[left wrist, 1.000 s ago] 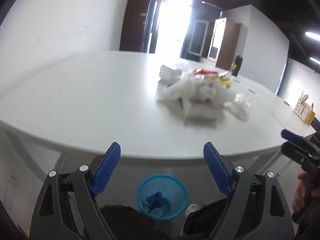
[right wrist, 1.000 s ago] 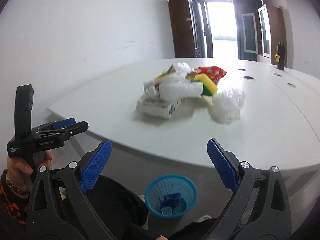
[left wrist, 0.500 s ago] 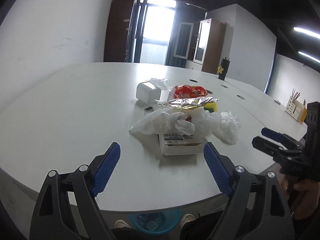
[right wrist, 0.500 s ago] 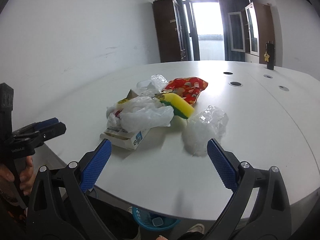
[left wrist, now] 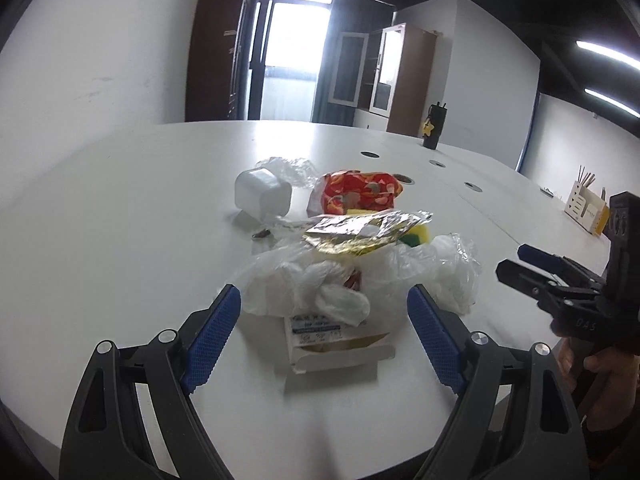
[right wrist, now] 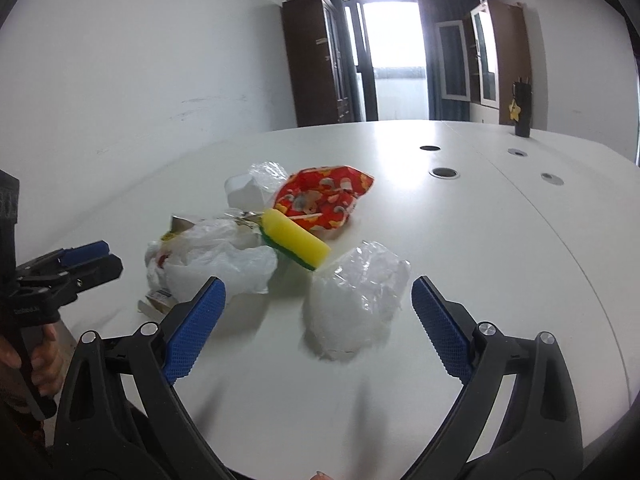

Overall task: Collect trash
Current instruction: 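Grasp the gold wrapper with the left gripper while the right gripper grasps the clear plastic bag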

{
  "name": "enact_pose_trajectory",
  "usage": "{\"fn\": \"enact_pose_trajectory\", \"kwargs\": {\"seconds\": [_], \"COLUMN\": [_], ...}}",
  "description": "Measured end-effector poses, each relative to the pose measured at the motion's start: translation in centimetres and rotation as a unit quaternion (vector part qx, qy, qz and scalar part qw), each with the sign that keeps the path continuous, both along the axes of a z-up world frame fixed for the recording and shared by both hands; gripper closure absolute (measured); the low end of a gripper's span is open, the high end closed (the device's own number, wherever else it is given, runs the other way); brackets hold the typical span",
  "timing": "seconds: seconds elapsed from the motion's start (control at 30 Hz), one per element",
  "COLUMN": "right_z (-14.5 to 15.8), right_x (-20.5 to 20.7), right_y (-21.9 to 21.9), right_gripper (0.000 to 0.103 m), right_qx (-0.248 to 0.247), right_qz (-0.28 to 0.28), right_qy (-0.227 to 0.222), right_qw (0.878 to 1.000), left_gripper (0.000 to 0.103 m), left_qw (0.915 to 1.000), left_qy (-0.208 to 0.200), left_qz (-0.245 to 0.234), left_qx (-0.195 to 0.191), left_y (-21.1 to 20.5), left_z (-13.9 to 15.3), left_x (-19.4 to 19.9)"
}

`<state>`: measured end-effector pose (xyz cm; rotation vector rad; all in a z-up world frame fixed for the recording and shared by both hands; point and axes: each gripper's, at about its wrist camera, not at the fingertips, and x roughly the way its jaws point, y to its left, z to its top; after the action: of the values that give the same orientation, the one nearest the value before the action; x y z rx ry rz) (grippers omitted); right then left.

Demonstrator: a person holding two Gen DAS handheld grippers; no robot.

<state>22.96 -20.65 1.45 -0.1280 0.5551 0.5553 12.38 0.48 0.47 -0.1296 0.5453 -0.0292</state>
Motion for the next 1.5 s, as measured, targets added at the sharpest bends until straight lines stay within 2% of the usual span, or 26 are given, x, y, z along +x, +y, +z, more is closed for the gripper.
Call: {"fn": "enact_pose_trajectory", "kwargs": {"seconds": [0.07, 0.23, 0.43, 0.47, 0.5, 0.57, 0.63, 0.67, 0.73, 0.8, 0.83, 1.03, 1.2, 1.5], "right_z": [-0.6, -1.9, -3.6, -3.9, -4.0, -4.1, -4.1, -4.0, -3.8, -3.3, -3.2, -2.9, -1.7, 0.9], "right_x": [1.0, 2.6, 4.5, 4.7, 4.6, 4.6, 4.5, 4.5, 4.4, 4.2, 4.0, 3.0, 2.1, -1.3], "right_y": [-0.4, -0.7, -0.6, -0.4, -0.3, -0.2, -0.2, -0.4, -0.7, -1.1, -1.1, -0.7, -1.0, -0.9], "right_gripper": [0.019, 0.02, 0.031, 0.038, 0.047, 0.051, 0.065, 0.069, 0.084, 0.091, 0.099, 0.1, 0.101, 0.101], "right_qx": [-0.005, -0.013, -0.007, -0.015, -0.019, -0.023, -0.025, -0.026, -0.021, -0.016, -0.016, -0.033, -0.023, -0.004], "right_qz": [-0.005, -0.014, -0.014, -0.016, -0.013, -0.013, -0.015, -0.018, -0.022, -0.029, -0.029, -0.029, -0.029, -0.011], "right_qy": [0.014, 0.03, 0.072, 0.076, 0.079, 0.079, 0.081, 0.077, 0.07, 0.063, 0.06, 0.04, 0.025, 0.001], "right_qw": [1.0, 0.999, 0.997, 0.997, 0.997, 0.996, 0.996, 0.997, 0.997, 0.997, 0.998, 0.998, 0.999, 1.0], "left_gripper": [0.019, 0.021, 0.042, 0.055, 0.073, 0.092, 0.1, 0.101, 0.101, 0.101, 0.101, 0.102, 0.102, 0.102], "left_qw": [0.9998, 0.9988, 0.9967, 0.9963, 0.9961, 0.9965, 0.9975, 0.998, 0.9988, 0.9991, 0.9992, 0.9976, 0.9945, 0.9911], "left_qy": [-0.002, 0.009, 0.023, 0.024, 0.028, 0.033, 0.022, 0.011, -0.007, -0.024, -0.029, -0.06, -0.094, -0.118], "left_qz": [-0.011, -0.026, -0.048, -0.048, -0.046, -0.044, -0.034, -0.025, -0.012, 0.0, 0.004, 0.03, 0.046, 0.058], "left_qx": [0.017, 0.041, 0.061, 0.067, 0.07, 0.063, 0.058, 0.056, 0.047, 0.034, 0.029, 0.014, 0.006, -0.02], "left_y": [-1.1, -2.7, -4.0, -4.2, -4.3, -4.1, -3.7, -3.4, -2.8, -2.0, -1.7, -0.1, 1.1, 2.4], "left_z": [0.6, 0.8, 0.7, 0.6, 0.5, 0.3, 0.6, 0.9, 1.7, 2.4, 2.7, 4.7, 6.8, 9.1], "left_x": [1.2, 3.8, 6.2, 6.6, 7.1, 7.4, 7.1, 6.6, 5.8, 4.7, 4.2, 1.2, -2.0, -6.5]}}
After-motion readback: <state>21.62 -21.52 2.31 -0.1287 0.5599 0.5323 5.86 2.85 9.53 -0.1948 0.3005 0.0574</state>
